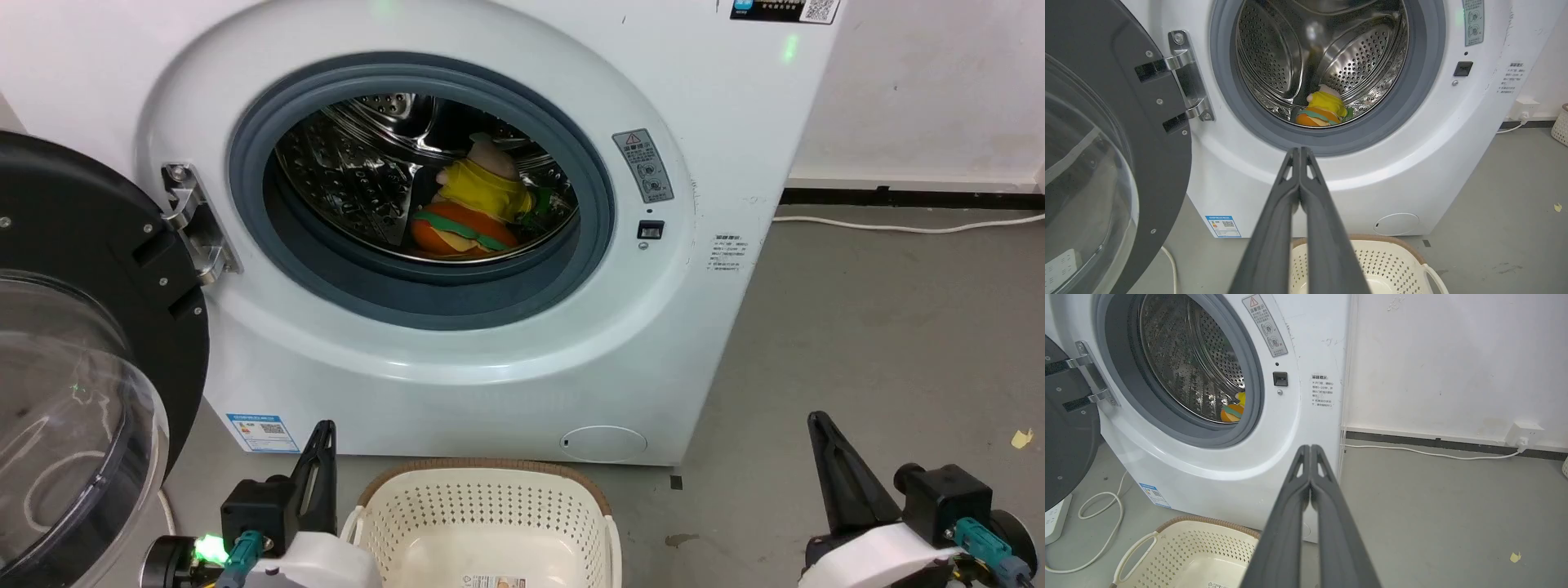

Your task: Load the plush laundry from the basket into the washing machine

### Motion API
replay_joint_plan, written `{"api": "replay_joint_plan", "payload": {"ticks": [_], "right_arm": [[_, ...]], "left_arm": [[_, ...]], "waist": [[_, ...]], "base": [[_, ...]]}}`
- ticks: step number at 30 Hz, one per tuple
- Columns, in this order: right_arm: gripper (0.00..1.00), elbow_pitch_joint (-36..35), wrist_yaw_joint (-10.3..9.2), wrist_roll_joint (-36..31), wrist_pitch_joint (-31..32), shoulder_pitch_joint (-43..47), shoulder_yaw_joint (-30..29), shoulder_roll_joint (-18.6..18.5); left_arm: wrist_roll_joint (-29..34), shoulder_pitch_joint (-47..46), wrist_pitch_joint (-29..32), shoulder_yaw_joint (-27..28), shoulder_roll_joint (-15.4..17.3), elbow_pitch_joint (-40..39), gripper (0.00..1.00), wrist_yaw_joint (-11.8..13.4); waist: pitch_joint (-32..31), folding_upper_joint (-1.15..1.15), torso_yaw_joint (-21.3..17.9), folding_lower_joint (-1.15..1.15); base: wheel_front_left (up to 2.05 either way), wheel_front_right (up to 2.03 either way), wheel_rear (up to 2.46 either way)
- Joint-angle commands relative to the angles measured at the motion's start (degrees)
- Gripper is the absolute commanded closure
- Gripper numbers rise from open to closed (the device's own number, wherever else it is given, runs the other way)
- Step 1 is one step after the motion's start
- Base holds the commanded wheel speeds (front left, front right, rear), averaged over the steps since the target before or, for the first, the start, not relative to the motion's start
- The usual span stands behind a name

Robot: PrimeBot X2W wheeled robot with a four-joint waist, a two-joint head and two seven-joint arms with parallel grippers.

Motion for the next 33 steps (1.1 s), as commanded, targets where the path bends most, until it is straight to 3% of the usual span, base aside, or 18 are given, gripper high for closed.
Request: {"api": "replay_joint_plan", "payload": {"ticks": [1,33], "right_arm": [[1.00,-0.38,-0.03,-0.54,0.39,-0.81,-0.10,-0.06],[1.00,-1.49,-0.04,-4.05,4.15,-1.37,-0.21,-0.09]], "left_arm": [[0.56,-0.61,0.36,0.38,-0.33,-0.52,1.00,-0.25],[2.01,-0.91,4.10,2.17,-0.99,-2.51,1.00,-0.72]], "waist": [[-0.02,0.00,0.03,0.00],[-0.45,0.00,0.54,0.00]], "base": [[0.00,0.00,0.00],[0.00,0.00,0.00]]}}
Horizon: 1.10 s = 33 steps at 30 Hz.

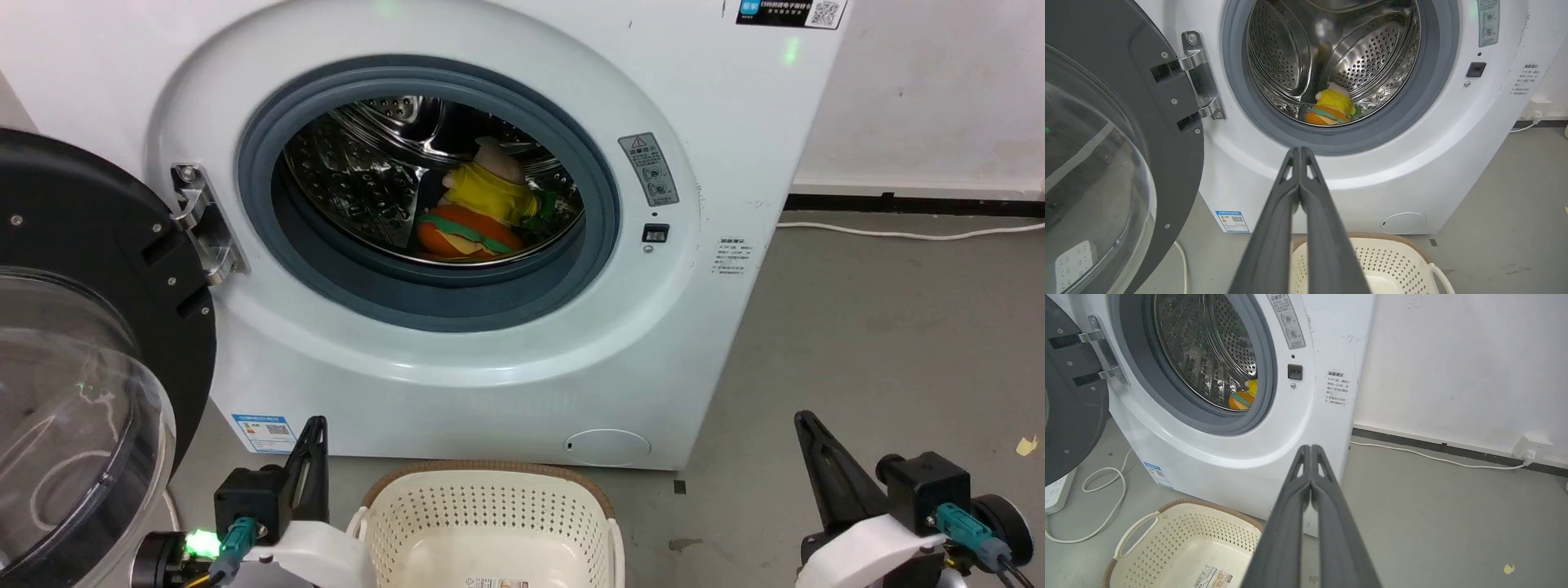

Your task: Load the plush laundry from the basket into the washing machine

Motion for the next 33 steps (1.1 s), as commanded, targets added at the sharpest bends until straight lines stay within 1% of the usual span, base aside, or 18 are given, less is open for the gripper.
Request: {"api": "replay_joint_plan", "payload": {"ticks": [1,9,33], "right_arm": [[1.00,-0.47,-0.04,-0.55,0.28,-0.67,-0.14,-0.09],[1.00,-0.74,-0.04,-1.42,1.22,-0.81,-0.17,-0.09],[1.00,-0.75,-0.04,-1.44,1.25,-0.82,-0.17,-0.09]], "left_arm": [[0.54,-0.82,0.34,0.36,-0.02,-0.43,1.00,-0.21],[0.90,-0.89,1.28,0.81,-0.19,-0.93,1.00,-0.33],[0.91,-0.89,1.30,0.82,-0.19,-0.94,1.00,-0.34]], "waist": [[-0.01,0.00,0.02,0.00],[-0.12,0.00,0.14,0.00],[-0.12,0.00,0.15,0.00]], "base": [[0.00,0.00,0.00],[0.00,0.00,0.00],[0.00,0.00,0.00]]}}
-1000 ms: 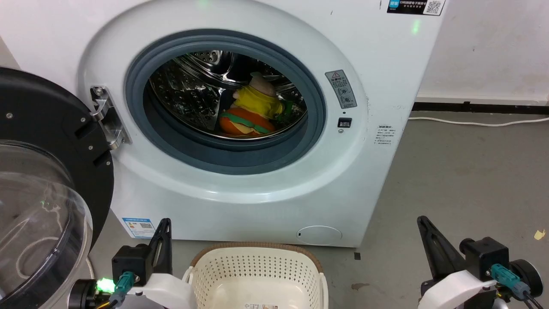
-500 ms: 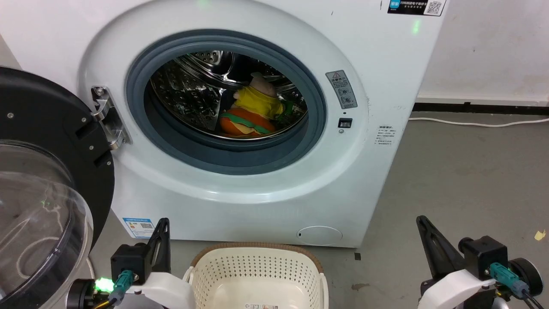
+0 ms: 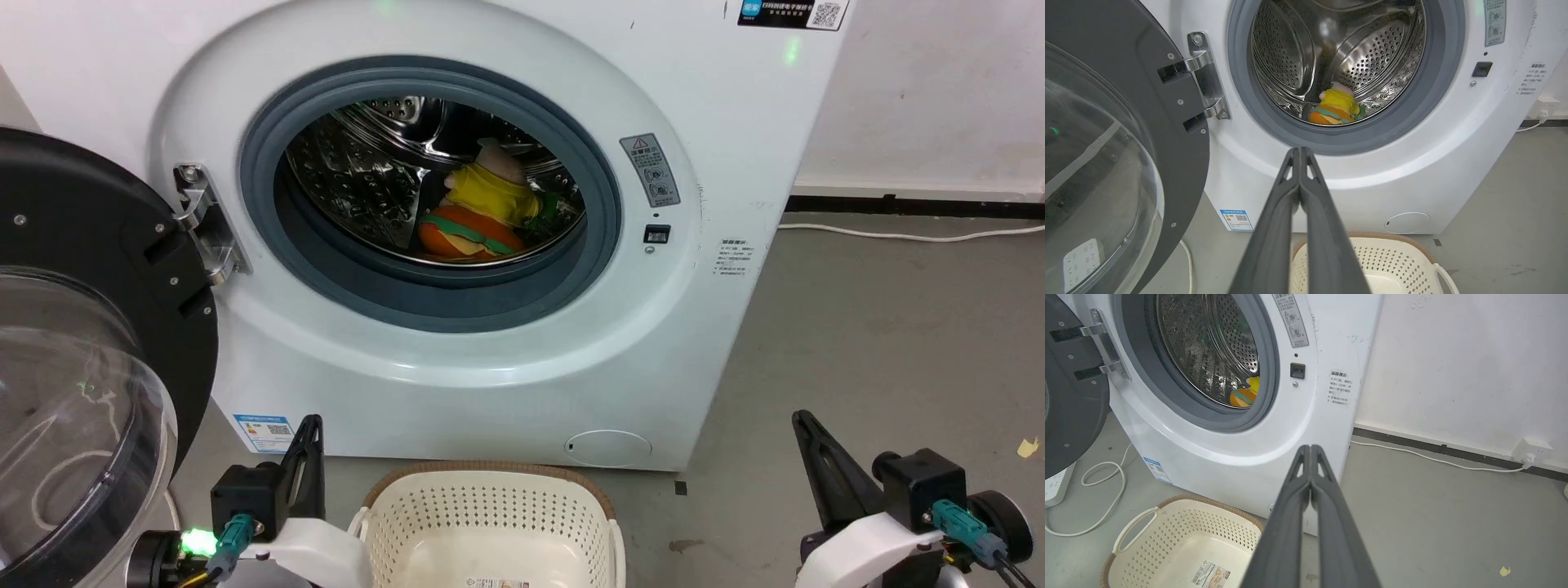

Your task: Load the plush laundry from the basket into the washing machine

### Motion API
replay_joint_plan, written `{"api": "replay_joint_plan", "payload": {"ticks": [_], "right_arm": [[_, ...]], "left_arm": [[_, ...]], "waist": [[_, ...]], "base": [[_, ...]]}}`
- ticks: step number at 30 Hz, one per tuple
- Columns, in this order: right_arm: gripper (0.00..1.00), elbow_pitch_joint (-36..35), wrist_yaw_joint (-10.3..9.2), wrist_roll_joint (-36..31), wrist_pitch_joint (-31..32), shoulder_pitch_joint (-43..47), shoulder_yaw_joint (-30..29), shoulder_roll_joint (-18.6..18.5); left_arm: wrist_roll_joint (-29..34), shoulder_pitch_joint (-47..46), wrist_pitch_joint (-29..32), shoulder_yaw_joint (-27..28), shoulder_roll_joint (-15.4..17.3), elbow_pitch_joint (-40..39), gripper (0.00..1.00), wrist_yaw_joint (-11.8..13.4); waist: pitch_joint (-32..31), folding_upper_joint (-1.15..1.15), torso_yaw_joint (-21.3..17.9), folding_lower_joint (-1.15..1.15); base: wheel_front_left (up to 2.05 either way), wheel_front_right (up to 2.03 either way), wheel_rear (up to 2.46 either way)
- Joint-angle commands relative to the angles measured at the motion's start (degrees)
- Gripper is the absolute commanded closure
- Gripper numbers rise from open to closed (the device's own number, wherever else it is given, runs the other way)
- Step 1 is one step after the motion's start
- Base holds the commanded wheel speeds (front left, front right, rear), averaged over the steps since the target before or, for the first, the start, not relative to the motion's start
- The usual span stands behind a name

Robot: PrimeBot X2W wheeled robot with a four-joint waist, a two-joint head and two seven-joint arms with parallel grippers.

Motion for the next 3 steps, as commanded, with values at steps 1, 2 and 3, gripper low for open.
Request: {"api": "replay_joint_plan", "payload": {"ticks": [1,2,3], "right_arm": [[1.00,-0.27,-0.05,-0.43,0.08,-0.69,-0.13,-0.09],[1.00,-0.27,-0.05,-0.43,0.08,-0.69,-0.13,-0.09],[1.00,-0.27,-0.05,-0.43,0.08,-0.69,-0.13,-0.09]], "left_arm": [[0.14,-0.86,0.02,0.18,-0.03,-0.26,1.00,-0.32],[0.14,-0.86,0.02,0.18,-0.03,-0.26,1.00,-0.32],[0.14,-0.86,0.02,0.18,-0.03,-0.26,1.00,-0.32]], "waist": [[0.00,0.00,0.00,0.00],[0.00,0.00,0.00,0.00],[0.00,0.00,0.00,0.00]], "base": [[0.00,0.00,0.00],[0.00,0.00,0.00],[0.00,0.00,0.00]]}}
